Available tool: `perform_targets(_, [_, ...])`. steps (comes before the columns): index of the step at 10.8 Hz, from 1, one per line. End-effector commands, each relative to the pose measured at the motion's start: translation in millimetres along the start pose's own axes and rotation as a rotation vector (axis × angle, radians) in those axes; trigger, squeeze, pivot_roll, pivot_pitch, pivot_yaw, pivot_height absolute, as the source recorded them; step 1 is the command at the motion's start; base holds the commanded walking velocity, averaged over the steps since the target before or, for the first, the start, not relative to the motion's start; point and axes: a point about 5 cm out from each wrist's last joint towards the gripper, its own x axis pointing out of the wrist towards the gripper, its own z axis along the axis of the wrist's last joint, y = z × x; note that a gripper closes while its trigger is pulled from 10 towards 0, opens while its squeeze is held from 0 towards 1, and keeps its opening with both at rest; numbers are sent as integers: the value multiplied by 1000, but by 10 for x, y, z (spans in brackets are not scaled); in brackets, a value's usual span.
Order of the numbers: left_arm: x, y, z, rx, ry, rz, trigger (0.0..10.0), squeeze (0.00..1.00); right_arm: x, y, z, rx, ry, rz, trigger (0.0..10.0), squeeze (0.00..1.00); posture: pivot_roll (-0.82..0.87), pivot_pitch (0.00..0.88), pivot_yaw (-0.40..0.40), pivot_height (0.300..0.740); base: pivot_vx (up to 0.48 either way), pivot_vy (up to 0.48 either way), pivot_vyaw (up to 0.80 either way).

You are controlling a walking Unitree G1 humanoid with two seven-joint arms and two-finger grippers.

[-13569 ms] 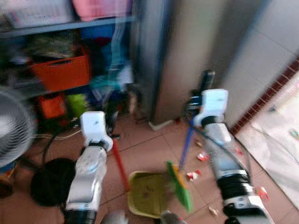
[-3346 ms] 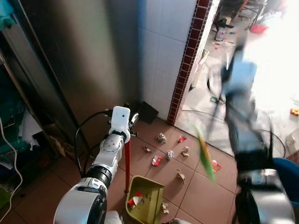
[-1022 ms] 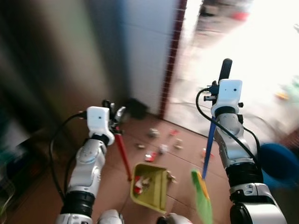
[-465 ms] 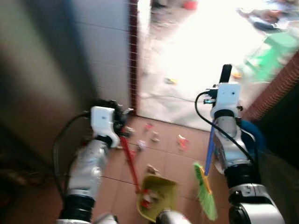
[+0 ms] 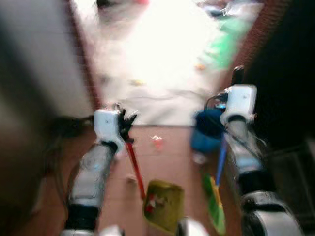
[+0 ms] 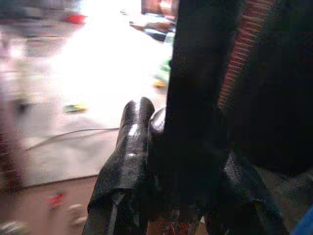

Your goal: Sweep floor

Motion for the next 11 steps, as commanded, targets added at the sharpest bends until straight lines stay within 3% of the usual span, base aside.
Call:
perform_targets(1, [16,-13,99,-17,-44,-12,10000,0,25,-1,76,-30,-28,-4,10000,0,10,0,-31,740,0,0,-800])
perform_targets(4, [14,5,107,-4,-49,13,10000,0,13,-5,55,-13,-15,-9,10000,0,8,0,-30,740,0,0,-760])
perform_targets(8, [4,219,162,15,-84,176,10000,0,26,12,51,-13,-7,6,10000,0,13,0,-35,740,0,0,0])
perform_targets(11, [-3,305,174,12,-91,220,10000,0,15,9,33,-14,-2,17,10000,0,12,0,-39,740,0,403,0])
